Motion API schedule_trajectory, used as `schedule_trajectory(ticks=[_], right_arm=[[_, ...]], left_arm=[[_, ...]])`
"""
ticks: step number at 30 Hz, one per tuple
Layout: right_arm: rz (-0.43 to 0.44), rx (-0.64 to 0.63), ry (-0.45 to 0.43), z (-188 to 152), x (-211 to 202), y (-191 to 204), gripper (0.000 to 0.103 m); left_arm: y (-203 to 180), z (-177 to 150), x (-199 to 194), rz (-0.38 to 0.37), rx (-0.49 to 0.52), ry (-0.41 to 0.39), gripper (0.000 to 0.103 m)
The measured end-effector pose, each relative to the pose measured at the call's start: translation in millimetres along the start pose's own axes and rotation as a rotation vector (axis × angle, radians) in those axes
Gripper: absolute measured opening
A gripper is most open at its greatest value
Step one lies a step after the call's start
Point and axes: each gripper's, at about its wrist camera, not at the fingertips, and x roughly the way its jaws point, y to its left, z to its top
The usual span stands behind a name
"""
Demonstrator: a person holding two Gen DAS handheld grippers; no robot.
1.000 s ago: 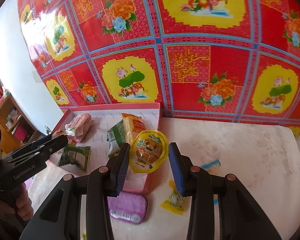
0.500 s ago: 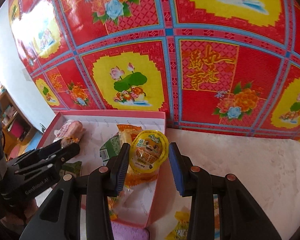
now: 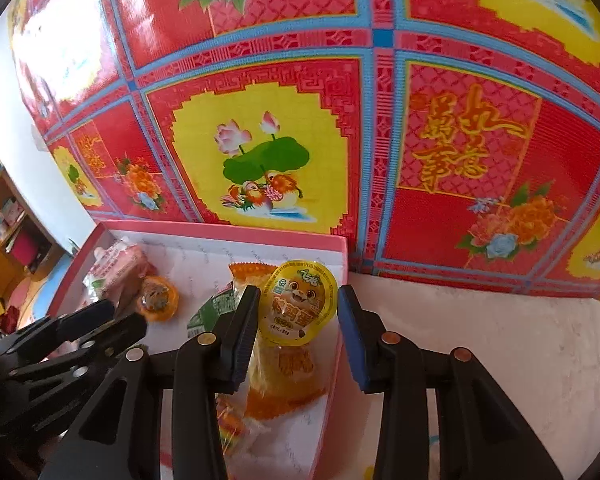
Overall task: Organize snacks
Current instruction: 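Carry both jelly cups into the pink box and open both grippers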
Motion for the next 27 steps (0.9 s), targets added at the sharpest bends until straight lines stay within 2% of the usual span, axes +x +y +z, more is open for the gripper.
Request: schedule_trajectory(ticks=[11, 15, 27], right_arm=[[0.005, -0.026, 0.005, 3, 1, 9, 0.042], [0.013, -0.018, -0.012, 2, -13, 6, 0.052], [0.052, 0.05, -0.051, -9, -62, -15, 0.052]], left_arm=[[0, -3, -12, 0.017, -0.009, -0.003, 0.052], [2, -3, -23, 0.03, -0.016, -0.014, 0.052], [-10, -13, -59, 0.042, -0.007, -0.034, 0.052]])
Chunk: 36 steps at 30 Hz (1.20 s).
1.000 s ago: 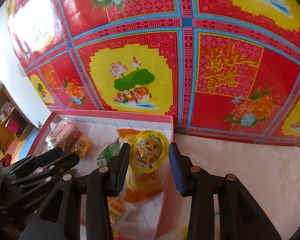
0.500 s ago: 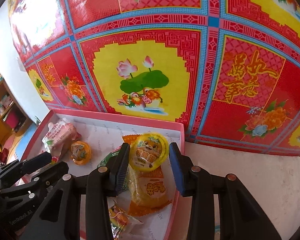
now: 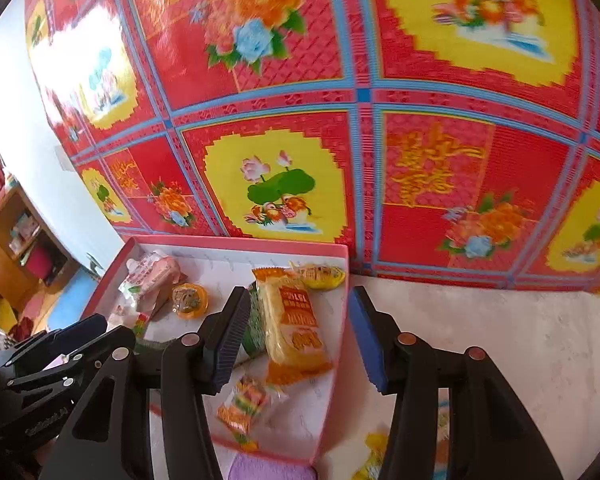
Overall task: Organize snacks
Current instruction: 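Carry both jelly cups into the pink box and open both grippers, then withdraw both grippers from the box toward the purple tin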
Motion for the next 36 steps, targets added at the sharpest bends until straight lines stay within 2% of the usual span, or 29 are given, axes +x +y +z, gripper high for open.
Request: schedule_trajectory(ticks=[12, 21, 26, 28, 36], right_arm=[[-0.009, 0.039, 0.016, -41, -39, -23, 0.052], [-0.018, 0.039, 0.052, -71, -54, -40, 0.052], [-0.036, 0.046, 0.063, -84, -58, -51, 0.052], [-0.055, 0.047, 0.064, -89, -59, -55, 0.052], [-0.081, 0.06, 0.085, -107, -62, -76, 0.052]], left_arm=[[-16, -23, -24, 0.001, 0.026, 0.014, 0.052], [-31, -41, -25, -0.011, 0.038, 0.065, 0.052], [-40, -47, -25, -0.009, 0.053, 0.079, 0.058], [-45, -49, -24, -0.012, 0.06, 0.092, 0.064], [-64, -55, -15, -0.042, 0.067, 0.137, 0.065]])
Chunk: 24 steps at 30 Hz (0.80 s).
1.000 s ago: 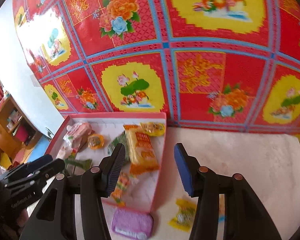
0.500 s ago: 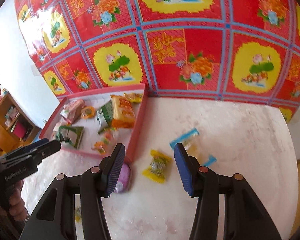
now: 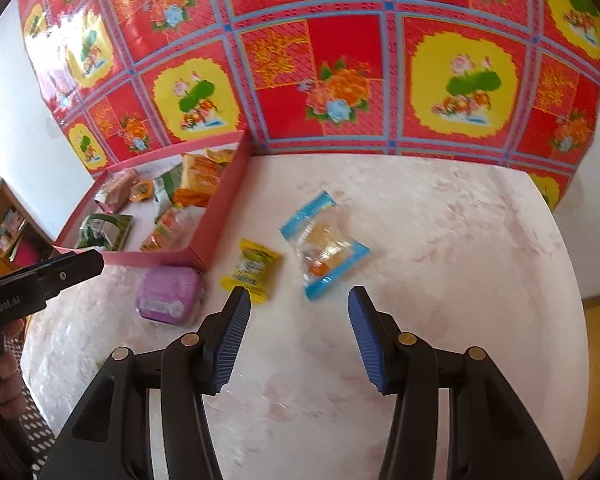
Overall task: Organize snacks
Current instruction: 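Withdraw both grippers from the box toward the purple tin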
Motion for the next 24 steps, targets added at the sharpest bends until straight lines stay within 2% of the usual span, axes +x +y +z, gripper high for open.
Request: schedule_trajectory(ticks=[8, 10, 12, 18, 24], right_arm=[[-0.03, 0.0, 0.004, -9, -1, -13, 0.052], [-0.042, -0.001, 0.006, -10, -1, -16, 0.052], [-0.054, -0.002, 0.006, -12, -1, -18, 0.052], [-0.076, 0.002, 0.0, -15, -4, -27, 0.052], [-0.084, 0.014, 0.008, -17, -3, -31, 0.052]], left_arm=[[-17, -3, 11, 0.009, 0.026, 0.034, 0.071], [-23, -3, 14, 0.013, 0.033, 0.04, 0.081], [-28, -4, 19, 0.019, 0.044, 0.051, 0.086], [-42, -8, 32, 0.029, 0.069, 0.08, 0.086], [-51, -8, 34, 0.046, 0.1, 0.066, 0.087]])
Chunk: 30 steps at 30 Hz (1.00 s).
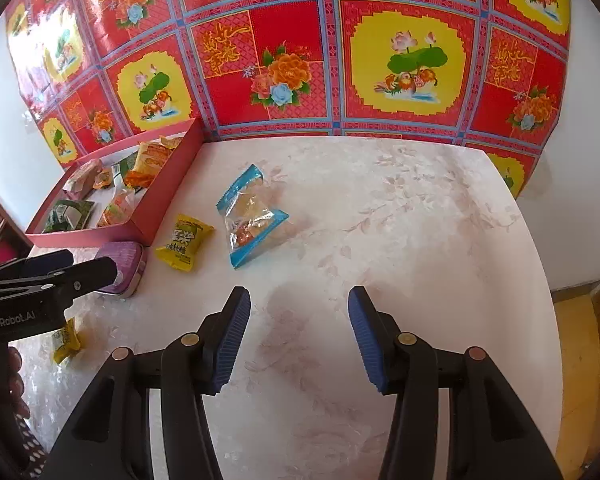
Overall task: Organize snacks
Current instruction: 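Withdraw both grippers from the box toward the purple tin, then grasp the purple tin with the left gripper and lift it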
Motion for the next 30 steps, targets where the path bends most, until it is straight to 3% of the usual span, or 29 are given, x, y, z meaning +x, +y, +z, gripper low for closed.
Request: schedule_trajectory(ticks=[9, 20, 22, 30], right_arm=[[-0.002, -0.002, 0.003, -6, 4, -1, 0.053], [-0.001, -0.014, -0.006, -7, 6, 3, 0.061], [-0.002, -0.012, -0.006, -7, 6, 3, 0.062], [0.017, 0.001, -0.009, -8, 6, 1, 0.063]], left_arm=[[-7, 0, 11, 0.011, 0.027, 0.002, 0.087], [-6, -1, 25, 0.027, 0.023, 0.001, 0.088], [-12, -2, 28, 0.086, 0.07, -0.007, 0.092], [-5, -1, 35, 0.094, 0.026, 0.012, 0.101]])
